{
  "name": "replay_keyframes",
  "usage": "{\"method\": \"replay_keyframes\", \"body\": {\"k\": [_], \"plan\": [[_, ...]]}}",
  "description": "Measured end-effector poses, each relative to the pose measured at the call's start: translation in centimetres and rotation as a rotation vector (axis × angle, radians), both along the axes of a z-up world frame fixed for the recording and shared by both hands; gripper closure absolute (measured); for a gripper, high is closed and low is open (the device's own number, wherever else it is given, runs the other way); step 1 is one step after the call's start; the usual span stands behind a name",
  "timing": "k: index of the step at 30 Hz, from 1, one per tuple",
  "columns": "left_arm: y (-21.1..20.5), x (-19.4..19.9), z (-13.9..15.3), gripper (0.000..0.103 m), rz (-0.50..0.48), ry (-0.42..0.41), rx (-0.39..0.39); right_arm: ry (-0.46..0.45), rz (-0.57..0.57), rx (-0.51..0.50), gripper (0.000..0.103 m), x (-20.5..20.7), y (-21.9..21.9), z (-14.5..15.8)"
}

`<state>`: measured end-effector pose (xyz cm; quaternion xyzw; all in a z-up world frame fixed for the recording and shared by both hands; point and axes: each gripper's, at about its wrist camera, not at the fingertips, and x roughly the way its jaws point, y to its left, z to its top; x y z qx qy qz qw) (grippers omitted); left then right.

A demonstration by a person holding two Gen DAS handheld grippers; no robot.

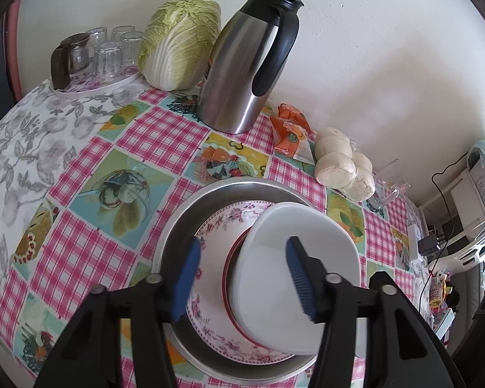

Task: Organize plates and bowls
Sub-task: 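Open both grippers and lift them away from the stack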

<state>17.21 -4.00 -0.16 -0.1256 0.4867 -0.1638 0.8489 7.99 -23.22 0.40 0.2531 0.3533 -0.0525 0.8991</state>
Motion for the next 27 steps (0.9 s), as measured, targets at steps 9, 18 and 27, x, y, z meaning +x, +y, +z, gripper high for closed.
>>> {"method": "replay_keyframes", "body": {"k": [9,18,27], "plan": [[0.9,-1.9,0.8,0.020,0.015,0.010,0.046,0.045,-0.003,-0.142,0.042,-1.5,1.1,2.1],[3.1,-3.4,1.6,0.014,0.054,-0.005,0.047,0.052,-0.007,-0.247,0.031,-3.2,2.2,4.1],[3.9,-5.7,2.0,0.014,0.052,-0.014,0.055,0.038,0.018,-0.278,0.016,-5.0,3.5,5.0]]}}
